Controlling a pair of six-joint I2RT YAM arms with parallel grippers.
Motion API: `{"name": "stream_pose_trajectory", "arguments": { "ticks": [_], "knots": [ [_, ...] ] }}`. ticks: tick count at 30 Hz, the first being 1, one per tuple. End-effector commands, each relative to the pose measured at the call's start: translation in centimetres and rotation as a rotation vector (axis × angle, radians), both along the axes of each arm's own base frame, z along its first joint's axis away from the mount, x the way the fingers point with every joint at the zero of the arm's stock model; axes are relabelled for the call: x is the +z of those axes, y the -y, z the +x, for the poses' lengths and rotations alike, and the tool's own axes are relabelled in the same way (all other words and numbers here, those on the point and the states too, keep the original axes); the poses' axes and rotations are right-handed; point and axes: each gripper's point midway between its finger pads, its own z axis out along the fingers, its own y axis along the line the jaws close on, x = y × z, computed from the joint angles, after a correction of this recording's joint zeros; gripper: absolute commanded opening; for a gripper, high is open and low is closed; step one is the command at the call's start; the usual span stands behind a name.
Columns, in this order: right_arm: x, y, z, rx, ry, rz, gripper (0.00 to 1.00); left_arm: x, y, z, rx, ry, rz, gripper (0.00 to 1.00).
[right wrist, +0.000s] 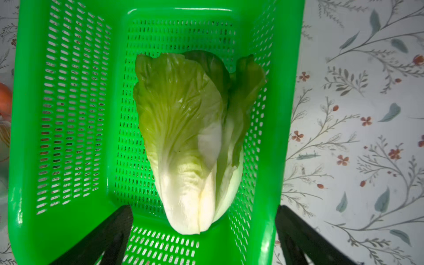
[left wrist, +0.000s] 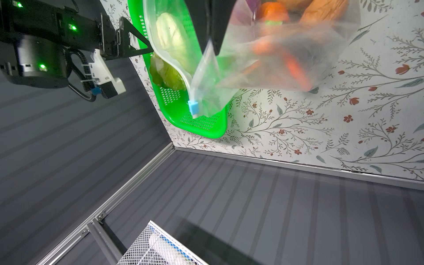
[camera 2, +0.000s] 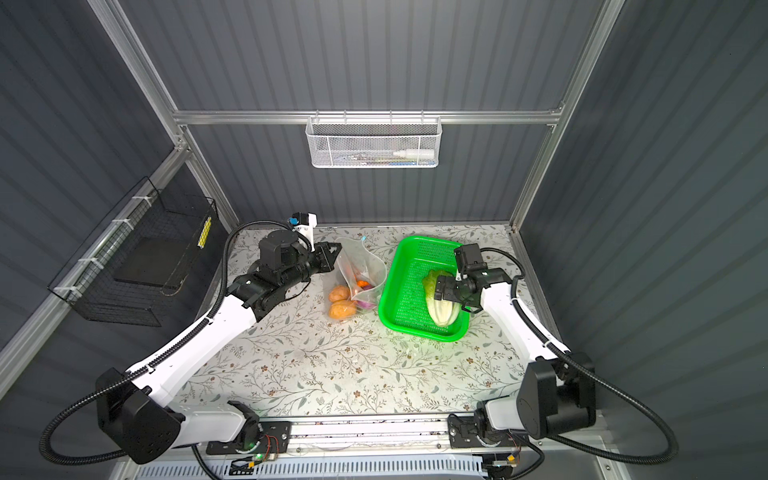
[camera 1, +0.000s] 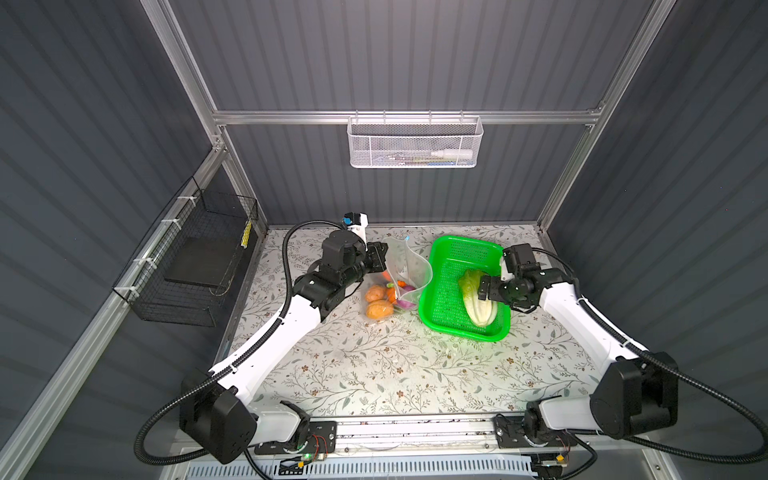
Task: Place the food in the zip-top bag and seal the zipper
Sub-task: 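Move the right gripper over the basket and grasp the lettuce head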
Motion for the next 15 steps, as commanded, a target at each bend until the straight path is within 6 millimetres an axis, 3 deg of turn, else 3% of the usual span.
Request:
{"name": "stream_pose_trajectory", "arguments": {
  "ticks": [1,8,15],
  "knots": [
    [-0.5,-0.5,0.5,-0.009,-0.015,0.023,0.99,0.0,0.0,0.1,0.001,0.011,0.003,0.00],
    [-2.6,-1.6,1.5,0.028,-0.055,0.038,0.99,-0.1,-0.3,-0.2,0.012,0.009,0.006,0.00],
    [-4.0,-3.7,2.6,0.102,-0.082,-0.057,0.99,0.1,-0.5,-0.3,0.014,0.012,0.005,0.00]
  ]
}}
